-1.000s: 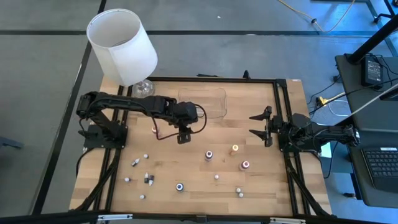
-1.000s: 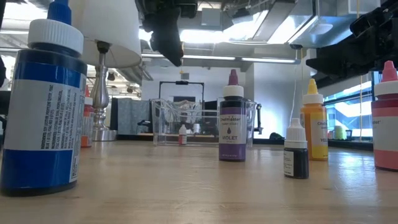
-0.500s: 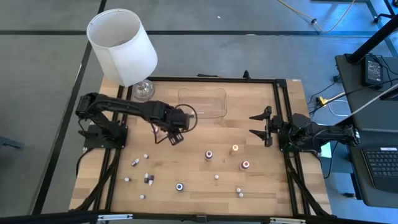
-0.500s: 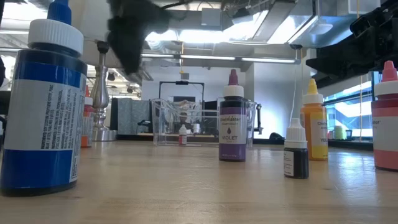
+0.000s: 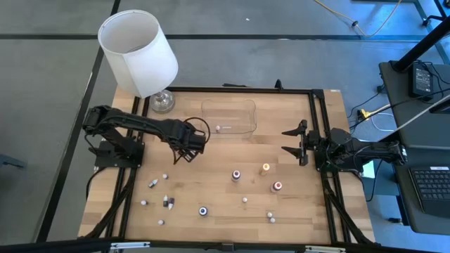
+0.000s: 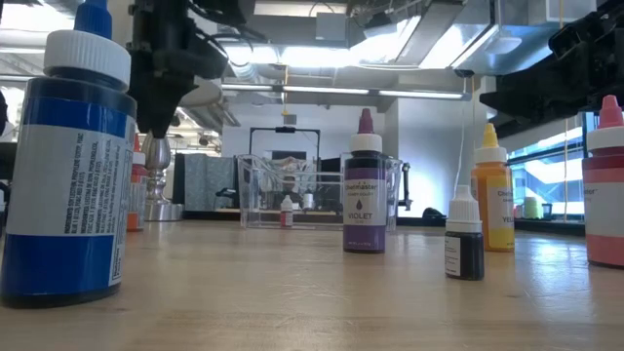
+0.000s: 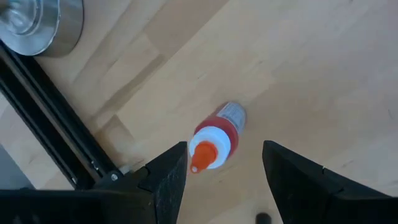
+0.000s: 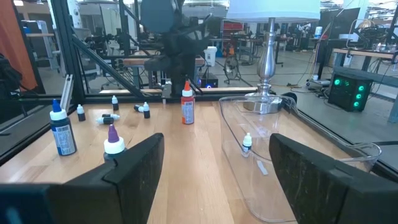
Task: Pick & Place food coloring
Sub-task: Put the large orange food coloring bottle into the transparent bin
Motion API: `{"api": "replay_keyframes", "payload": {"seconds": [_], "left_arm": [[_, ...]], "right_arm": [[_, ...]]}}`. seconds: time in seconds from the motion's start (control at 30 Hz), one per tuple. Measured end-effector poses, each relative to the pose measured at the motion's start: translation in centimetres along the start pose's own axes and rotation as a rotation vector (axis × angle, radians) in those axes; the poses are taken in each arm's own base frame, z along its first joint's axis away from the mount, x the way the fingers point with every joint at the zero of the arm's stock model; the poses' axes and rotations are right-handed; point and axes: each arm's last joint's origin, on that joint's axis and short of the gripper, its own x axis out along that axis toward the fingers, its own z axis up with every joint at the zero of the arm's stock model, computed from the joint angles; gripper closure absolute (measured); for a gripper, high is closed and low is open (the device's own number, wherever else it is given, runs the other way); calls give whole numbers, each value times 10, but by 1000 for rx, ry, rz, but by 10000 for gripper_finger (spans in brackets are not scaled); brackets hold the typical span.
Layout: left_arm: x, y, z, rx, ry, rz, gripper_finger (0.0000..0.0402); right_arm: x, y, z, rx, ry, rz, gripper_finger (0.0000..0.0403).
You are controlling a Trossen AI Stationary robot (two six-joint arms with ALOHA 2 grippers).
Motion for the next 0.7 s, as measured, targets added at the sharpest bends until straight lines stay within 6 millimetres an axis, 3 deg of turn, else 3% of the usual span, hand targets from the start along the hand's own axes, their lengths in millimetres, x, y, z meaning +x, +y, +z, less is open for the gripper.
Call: {"api": "replay_keyframes", "payload": {"seconds": [0.7], "left_arm": [[35, 5, -10, -85, 86, 45, 199]], "right_arm": [[0, 0, 0, 1, -1, 0, 110]]}}
